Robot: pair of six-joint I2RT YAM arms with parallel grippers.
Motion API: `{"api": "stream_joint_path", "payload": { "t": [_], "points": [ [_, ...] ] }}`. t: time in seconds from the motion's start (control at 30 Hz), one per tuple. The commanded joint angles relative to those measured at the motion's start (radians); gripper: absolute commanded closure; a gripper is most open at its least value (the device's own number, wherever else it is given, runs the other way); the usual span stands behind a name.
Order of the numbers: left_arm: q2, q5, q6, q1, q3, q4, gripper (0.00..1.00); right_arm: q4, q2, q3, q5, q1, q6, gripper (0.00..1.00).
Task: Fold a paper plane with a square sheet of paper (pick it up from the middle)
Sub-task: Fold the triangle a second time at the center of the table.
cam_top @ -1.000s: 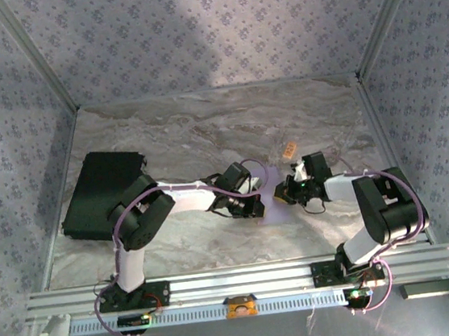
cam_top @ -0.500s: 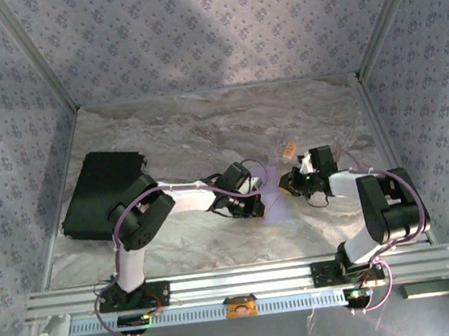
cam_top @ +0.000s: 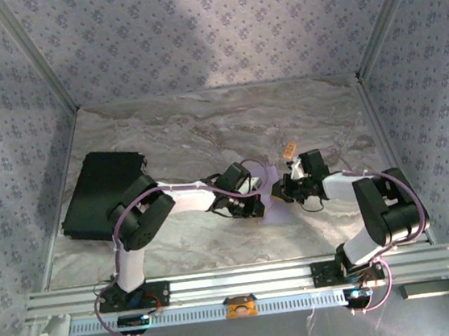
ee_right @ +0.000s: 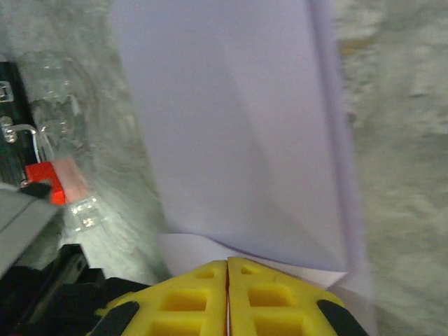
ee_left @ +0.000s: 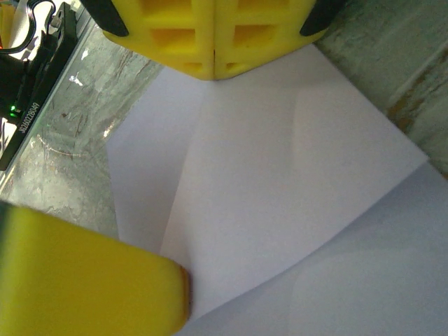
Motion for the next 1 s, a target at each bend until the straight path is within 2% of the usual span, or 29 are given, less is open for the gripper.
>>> {"api": "stream_joint_path", "payload": {
  "t": [0.0,0.07,0.27,0.5,0.67,0.77,0.97],
  "points": [
    [0.037,-0.08,0.001,-0.002,-0.029,-0.077,1.0,0.007,0.053,-0.013,0.012,-0.052,-0.022,0.9],
    [0.039,-0.078,0.005,-0.003,-0.027,-0.08,1.0,0.01,0.071,0.006,-0.007,-0.078,-0.022,0.9],
    [0.02,-0.088,-0.005,0.004,-0.055,-0.05,1.0,-0.029,0.083,0.046,0.038,-0.128,-0.027,0.9],
    [0.021,-0.083,-0.004,0.005,-0.054,-0.054,1.0,-0.028,-0.024,0.018,0.021,-0.142,0.008,0.9],
    [0.022,-0.084,-0.005,0.005,-0.049,-0.056,1.0,-0.048,-0.129,-0.007,0.029,-0.07,0.034,0.89],
    [0.019,-0.082,-0.003,0.004,-0.049,-0.058,1.0,-0.095,-0.126,0.0,0.065,0.0,0.056,0.89],
    [0.014,-0.086,-0.002,0.005,-0.045,-0.06,1.0,-0.018,-0.11,-0.04,0.086,0.124,0.118,0.91]
  ]
}}
